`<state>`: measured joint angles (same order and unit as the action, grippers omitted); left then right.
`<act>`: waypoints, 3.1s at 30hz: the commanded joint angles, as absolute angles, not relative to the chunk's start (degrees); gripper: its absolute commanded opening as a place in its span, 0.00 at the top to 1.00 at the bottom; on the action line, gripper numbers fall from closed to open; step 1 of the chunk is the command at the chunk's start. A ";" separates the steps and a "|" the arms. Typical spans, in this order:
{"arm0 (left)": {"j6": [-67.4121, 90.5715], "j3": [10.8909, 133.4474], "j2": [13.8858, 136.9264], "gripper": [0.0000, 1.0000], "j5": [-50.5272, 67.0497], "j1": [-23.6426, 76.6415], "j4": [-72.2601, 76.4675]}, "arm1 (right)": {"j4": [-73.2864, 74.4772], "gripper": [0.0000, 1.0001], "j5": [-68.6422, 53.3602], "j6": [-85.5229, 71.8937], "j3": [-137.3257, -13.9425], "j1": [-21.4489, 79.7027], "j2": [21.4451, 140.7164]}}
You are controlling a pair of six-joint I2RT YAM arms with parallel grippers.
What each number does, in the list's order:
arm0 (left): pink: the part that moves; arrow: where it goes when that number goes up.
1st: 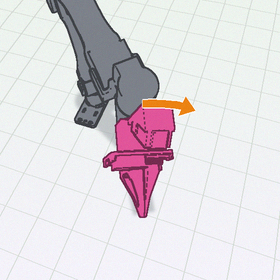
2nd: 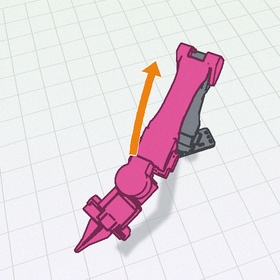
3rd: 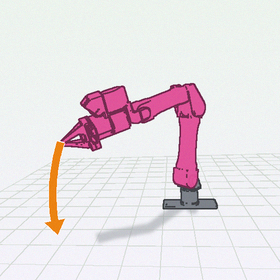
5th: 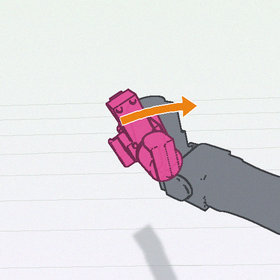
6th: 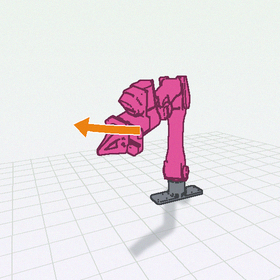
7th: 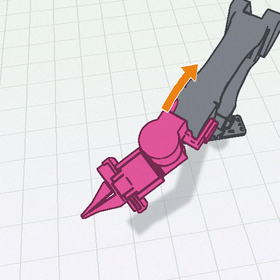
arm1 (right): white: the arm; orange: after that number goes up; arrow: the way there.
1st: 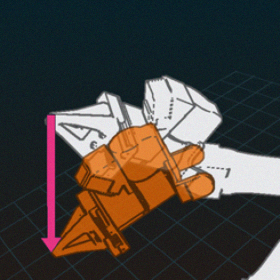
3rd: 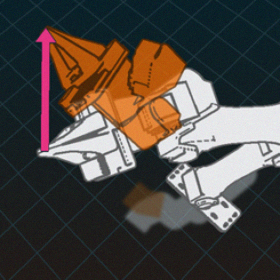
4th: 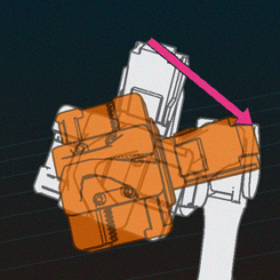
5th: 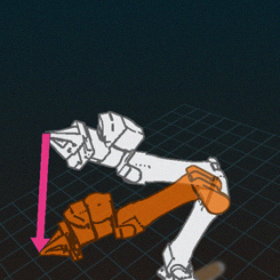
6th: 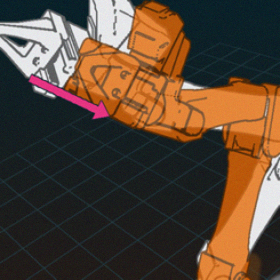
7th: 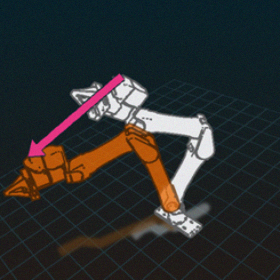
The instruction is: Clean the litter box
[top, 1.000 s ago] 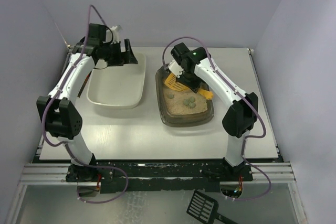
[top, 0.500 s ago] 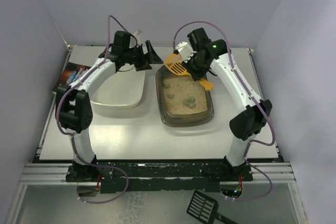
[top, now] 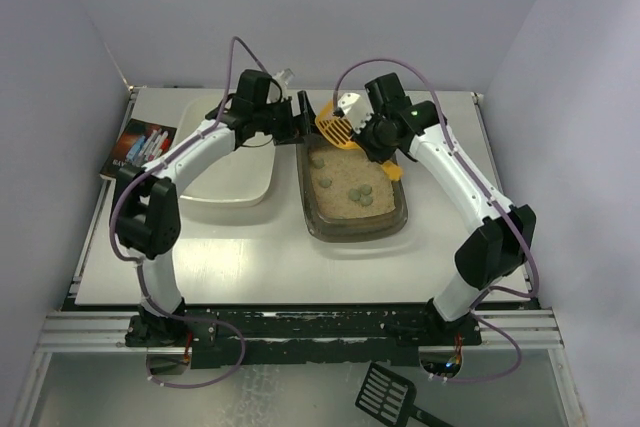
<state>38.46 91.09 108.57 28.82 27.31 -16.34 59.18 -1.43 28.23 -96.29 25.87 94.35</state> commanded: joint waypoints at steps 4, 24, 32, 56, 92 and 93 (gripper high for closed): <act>33.84 85.87 99.08 0.01 27.85 27.10 -13.50 | 51.30 1.00 3.53 30.32 -91.03 25.93 91.44; 35.79 83.70 101.96 0.09 38.77 26.37 -5.88 | 53.12 1.00 -6.53 28.23 -93.19 26.17 93.63; 34.01 86.71 103.79 0.12 37.42 26.27 -7.93 | 55.25 1.00 -7.76 27.86 -94.43 27.05 95.27; 31.28 84.06 101.11 0.92 37.95 26.32 -7.24 | 53.78 0.99 -7.28 26.72 -93.22 27.69 95.15; 32.27 73.56 95.76 0.93 52.10 16.96 9.80 | 54.30 0.09 -66.97 18.60 -89.36 8.93 94.90; 33.27 73.43 95.91 0.93 52.34 17.01 10.40 | 54.08 0.10 -66.85 18.15 -89.37 9.20 94.96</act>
<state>30.57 74.26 96.33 50.37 16.82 4.97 54.28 -64.73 18.63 -88.07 8.25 94.11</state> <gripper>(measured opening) 0.104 0.914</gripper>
